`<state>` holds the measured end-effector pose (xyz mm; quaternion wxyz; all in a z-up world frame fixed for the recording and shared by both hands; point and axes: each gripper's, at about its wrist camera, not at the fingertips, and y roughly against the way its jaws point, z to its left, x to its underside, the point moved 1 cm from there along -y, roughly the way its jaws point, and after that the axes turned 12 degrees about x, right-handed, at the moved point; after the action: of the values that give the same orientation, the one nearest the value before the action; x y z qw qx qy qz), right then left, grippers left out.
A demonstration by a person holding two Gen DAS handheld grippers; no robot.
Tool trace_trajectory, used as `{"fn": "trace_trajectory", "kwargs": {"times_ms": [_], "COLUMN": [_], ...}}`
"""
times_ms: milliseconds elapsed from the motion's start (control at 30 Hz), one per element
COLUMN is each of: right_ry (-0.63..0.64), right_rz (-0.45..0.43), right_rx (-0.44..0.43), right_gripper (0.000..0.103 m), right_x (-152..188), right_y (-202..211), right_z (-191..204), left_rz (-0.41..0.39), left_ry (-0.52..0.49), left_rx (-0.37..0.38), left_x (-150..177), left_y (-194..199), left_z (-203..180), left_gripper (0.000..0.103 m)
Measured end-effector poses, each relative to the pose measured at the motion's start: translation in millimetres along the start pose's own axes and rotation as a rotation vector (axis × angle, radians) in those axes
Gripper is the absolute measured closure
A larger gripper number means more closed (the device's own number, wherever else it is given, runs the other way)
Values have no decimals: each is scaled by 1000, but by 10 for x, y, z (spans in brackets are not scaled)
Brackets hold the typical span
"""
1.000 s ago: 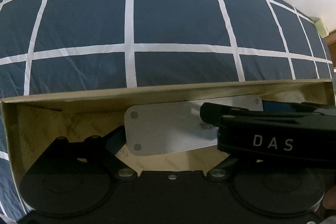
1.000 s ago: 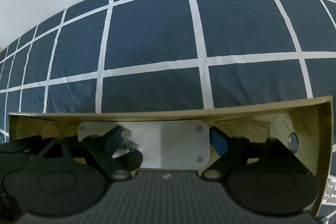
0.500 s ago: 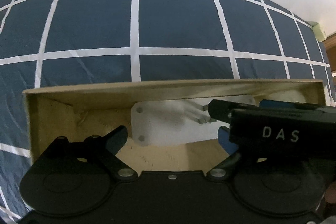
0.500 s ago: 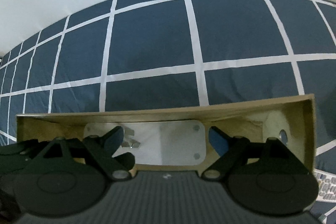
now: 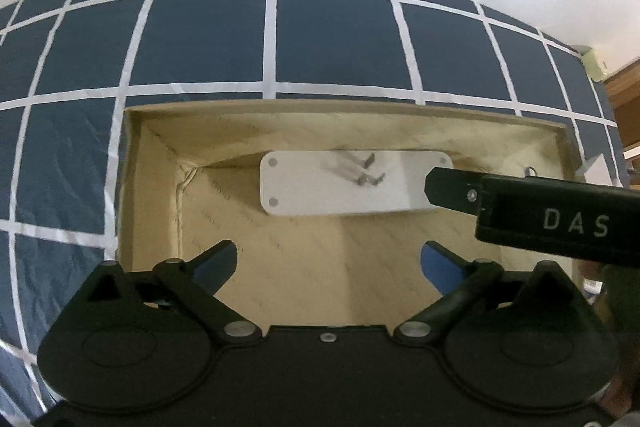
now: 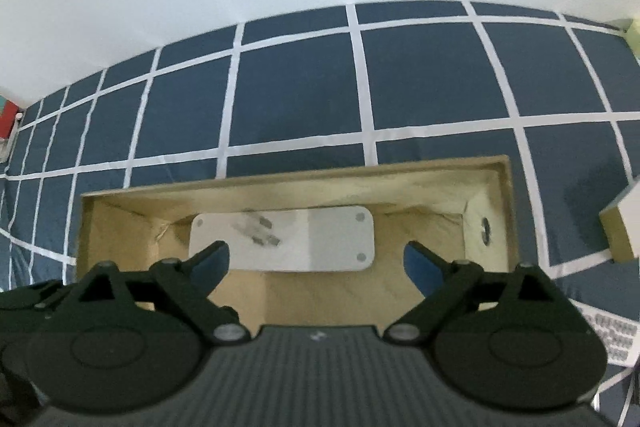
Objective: Organize objects
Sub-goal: 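Lift the open right gripper up out of the box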
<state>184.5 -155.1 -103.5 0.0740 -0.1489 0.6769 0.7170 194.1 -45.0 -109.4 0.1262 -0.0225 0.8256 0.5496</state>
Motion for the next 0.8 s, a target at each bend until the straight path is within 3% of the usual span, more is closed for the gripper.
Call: {"fn": "trace_trajectory", "kwargs": {"times_ms": [200, 800], "right_ry": [-24, -122], "right_rz": [-31, -124], "right_rx": [2, 43], "right_gripper": [0, 0], "right_x": [184, 896], "right_y": [303, 1116], "right_z": [-126, -678], "left_rz": [-26, -97], "left_ry": [-32, -173], "left_rx": [-8, -1], "left_x": [181, 838], "left_y": [209, 682], "left_z": [-190, -922], "left_gripper": [0, 0]}}
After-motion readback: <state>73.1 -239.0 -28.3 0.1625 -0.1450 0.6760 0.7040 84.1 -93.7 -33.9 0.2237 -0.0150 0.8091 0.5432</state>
